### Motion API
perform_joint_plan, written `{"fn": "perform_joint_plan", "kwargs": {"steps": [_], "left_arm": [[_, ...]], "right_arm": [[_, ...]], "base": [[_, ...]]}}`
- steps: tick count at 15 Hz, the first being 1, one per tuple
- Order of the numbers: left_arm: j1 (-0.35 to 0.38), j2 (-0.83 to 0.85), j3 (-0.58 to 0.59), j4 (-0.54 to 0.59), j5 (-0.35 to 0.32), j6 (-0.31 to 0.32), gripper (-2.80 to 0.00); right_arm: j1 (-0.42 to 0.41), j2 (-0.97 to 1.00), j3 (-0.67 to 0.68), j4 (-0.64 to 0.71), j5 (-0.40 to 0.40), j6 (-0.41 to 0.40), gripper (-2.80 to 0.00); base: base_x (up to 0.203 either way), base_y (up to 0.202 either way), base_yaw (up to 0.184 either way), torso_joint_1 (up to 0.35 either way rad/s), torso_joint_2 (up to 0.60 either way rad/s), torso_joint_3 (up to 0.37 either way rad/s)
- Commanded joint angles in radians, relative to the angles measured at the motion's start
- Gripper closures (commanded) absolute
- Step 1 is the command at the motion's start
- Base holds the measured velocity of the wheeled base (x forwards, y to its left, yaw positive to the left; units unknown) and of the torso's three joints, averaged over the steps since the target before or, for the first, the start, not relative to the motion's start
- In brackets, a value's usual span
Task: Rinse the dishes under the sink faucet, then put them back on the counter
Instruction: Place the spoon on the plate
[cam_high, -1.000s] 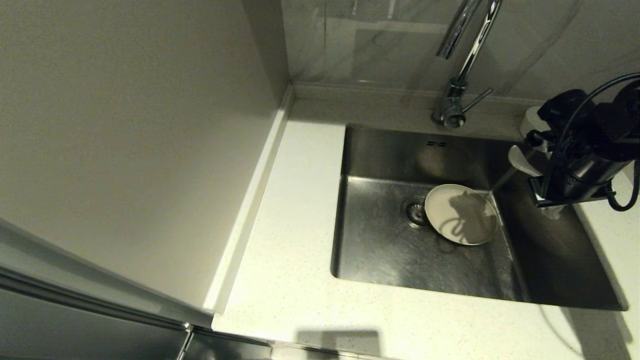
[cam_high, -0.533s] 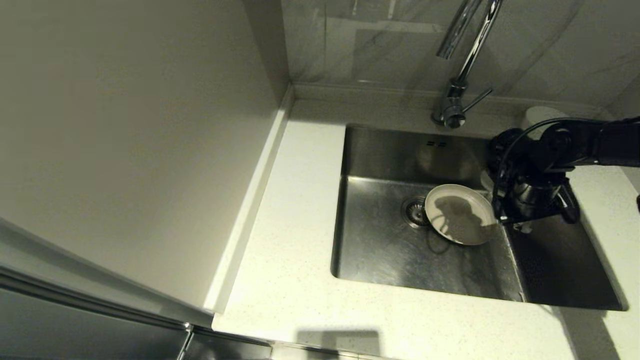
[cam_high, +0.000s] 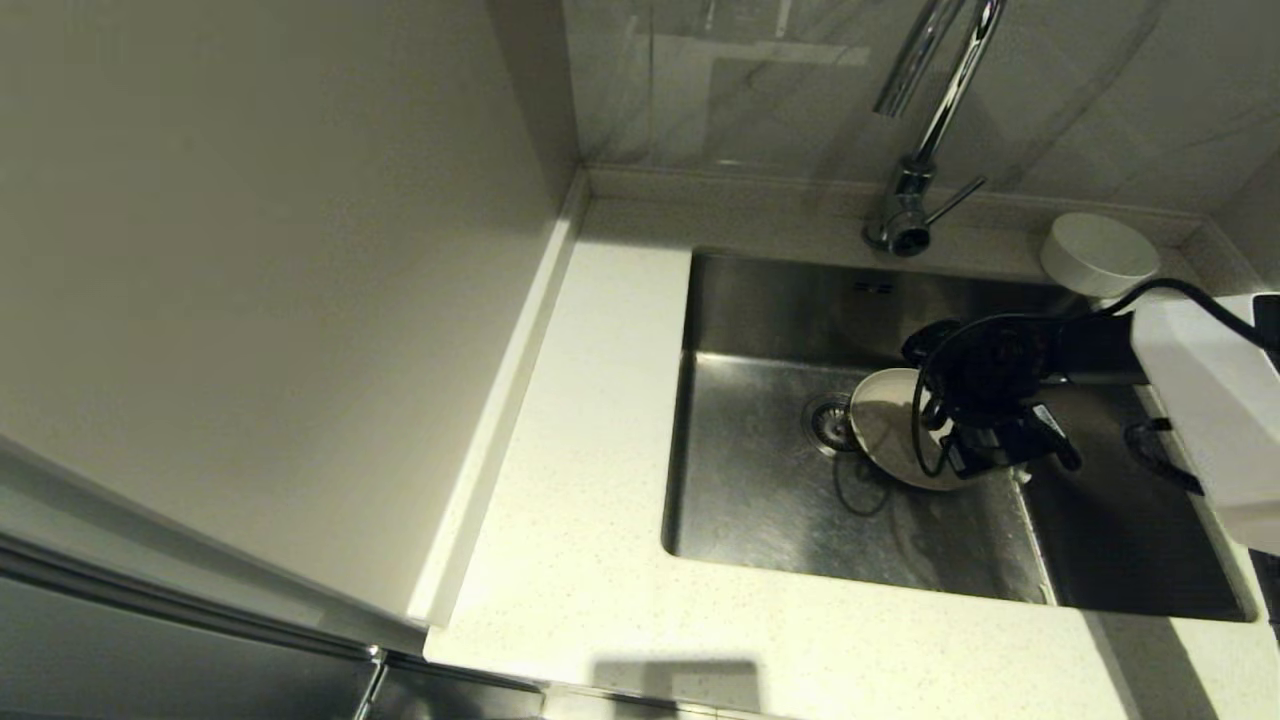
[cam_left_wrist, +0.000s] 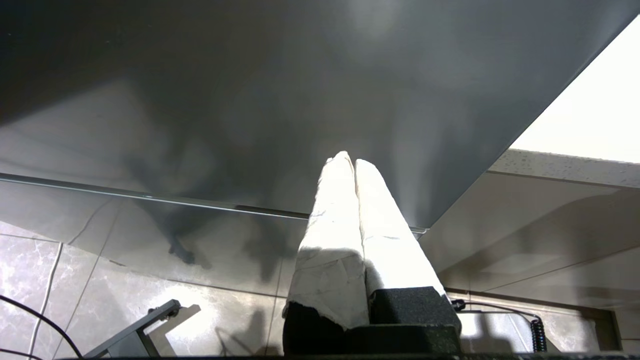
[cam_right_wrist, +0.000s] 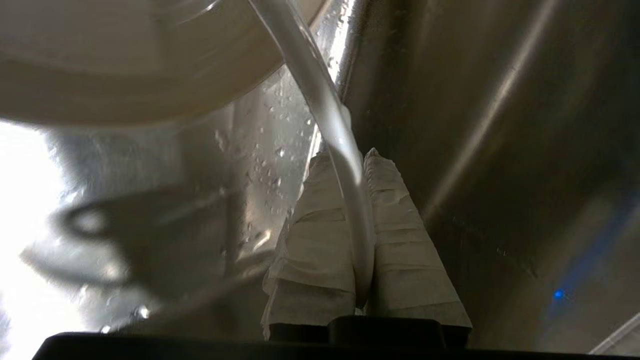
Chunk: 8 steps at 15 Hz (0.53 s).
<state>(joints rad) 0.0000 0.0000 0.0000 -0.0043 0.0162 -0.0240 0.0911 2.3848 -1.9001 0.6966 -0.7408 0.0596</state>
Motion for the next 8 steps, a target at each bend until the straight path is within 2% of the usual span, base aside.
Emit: {"fn": "perform_joint_plan", "kwargs": {"steps": [1, 5, 6, 8], "left_arm": [[0.0, -0.003, 0.0, 0.0, 0.001, -0.001, 0.0], [0.0, -0.003, 0.0, 0.0, 0.001, -0.001, 0.0], [0.0, -0.003, 0.0, 0.0, 0.001, -0.001, 0.0], [0.0, -0.003, 0.0, 0.0, 0.001, -0.001, 0.0]], "right_arm": [[0.01, 0.057, -0.024, 0.004, -0.015, 0.0, 0.0], [0.012, 0.104, -0.078, 0.003, -0.035, 0.0, 0.0], [0.012, 0.111, -0.08, 0.002, -0.042, 0.0, -2.8], [0.012, 0.125, -0.08, 0.001, -0.06, 0.002, -2.8]], "base": [[0.0, 0.0, 0.0, 0.0, 0.0, 0.0], [0.0, 0.0, 0.0, 0.0, 0.0, 0.0], [0.0, 0.0, 0.0, 0.0, 0.0, 0.0], [0.0, 0.0, 0.0, 0.0, 0.0, 0.0]]}}
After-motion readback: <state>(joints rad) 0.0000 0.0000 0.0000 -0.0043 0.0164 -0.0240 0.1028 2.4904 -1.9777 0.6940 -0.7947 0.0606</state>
